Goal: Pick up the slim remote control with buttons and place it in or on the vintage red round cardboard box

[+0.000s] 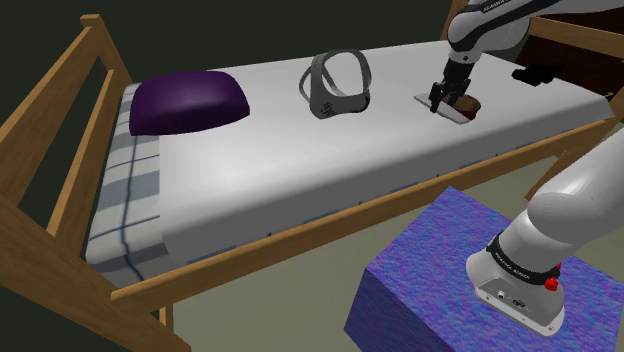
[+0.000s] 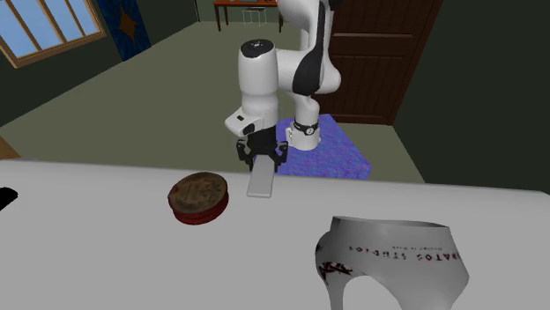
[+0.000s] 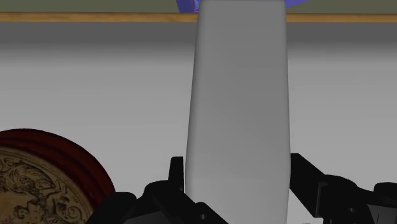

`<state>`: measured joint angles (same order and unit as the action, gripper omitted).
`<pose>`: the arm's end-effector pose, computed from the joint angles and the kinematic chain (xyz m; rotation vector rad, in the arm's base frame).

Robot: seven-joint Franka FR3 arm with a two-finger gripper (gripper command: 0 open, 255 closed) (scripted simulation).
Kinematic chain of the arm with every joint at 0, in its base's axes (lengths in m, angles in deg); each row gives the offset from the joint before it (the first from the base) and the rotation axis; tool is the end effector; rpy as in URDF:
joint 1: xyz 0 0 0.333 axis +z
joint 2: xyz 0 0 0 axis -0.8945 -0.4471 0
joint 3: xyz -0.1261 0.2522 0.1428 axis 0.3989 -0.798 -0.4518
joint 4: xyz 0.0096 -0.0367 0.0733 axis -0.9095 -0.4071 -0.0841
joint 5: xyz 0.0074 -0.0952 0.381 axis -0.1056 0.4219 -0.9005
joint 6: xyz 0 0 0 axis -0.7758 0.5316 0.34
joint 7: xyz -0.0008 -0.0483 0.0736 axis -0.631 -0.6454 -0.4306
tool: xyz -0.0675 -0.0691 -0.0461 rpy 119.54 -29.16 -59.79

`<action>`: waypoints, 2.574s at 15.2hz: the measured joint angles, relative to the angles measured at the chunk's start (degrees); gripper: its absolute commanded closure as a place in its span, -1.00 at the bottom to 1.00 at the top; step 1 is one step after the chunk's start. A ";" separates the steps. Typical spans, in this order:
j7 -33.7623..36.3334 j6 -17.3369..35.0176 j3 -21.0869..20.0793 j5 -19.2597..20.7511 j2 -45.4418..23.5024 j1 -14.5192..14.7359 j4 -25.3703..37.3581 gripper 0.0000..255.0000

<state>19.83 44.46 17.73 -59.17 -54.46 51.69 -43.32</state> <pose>0.4006 -0.2850 0.4060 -3.0987 0.4741 -0.0142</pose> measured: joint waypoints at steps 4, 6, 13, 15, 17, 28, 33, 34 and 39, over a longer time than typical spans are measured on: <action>0.54 -3.33 -0.35 0.53 1.57 0.00 1.86 1.00; 0.73 -4.89 -0.49 0.74 2.27 -0.01 2.75 1.00; -7.22 -7.44 3.65 -2.42 -5.36 -2.03 12.41 1.00; -10.51 -8.21 5.09 -4.07 -8.64 -3.16 16.06 1.00; -13.68 -8.85 6.18 -6.23 -12.67 -4.39 20.20 1.00; -23.36 -10.78 7.66 -13.84 -26.40 -10.66 33.58 1.00; -24.10 -7.60 7.40 -14.65 -27.52 -10.91 31.34 1.00; -24.11 -6.94 7.30 -14.81 -27.76 -10.87 30.89 1.00; -24.64 -4.47 6.94 -15.65 -28.99 -11.07 29.47 1.00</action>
<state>-4.81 39.99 24.67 -74.82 -83.45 40.62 -13.85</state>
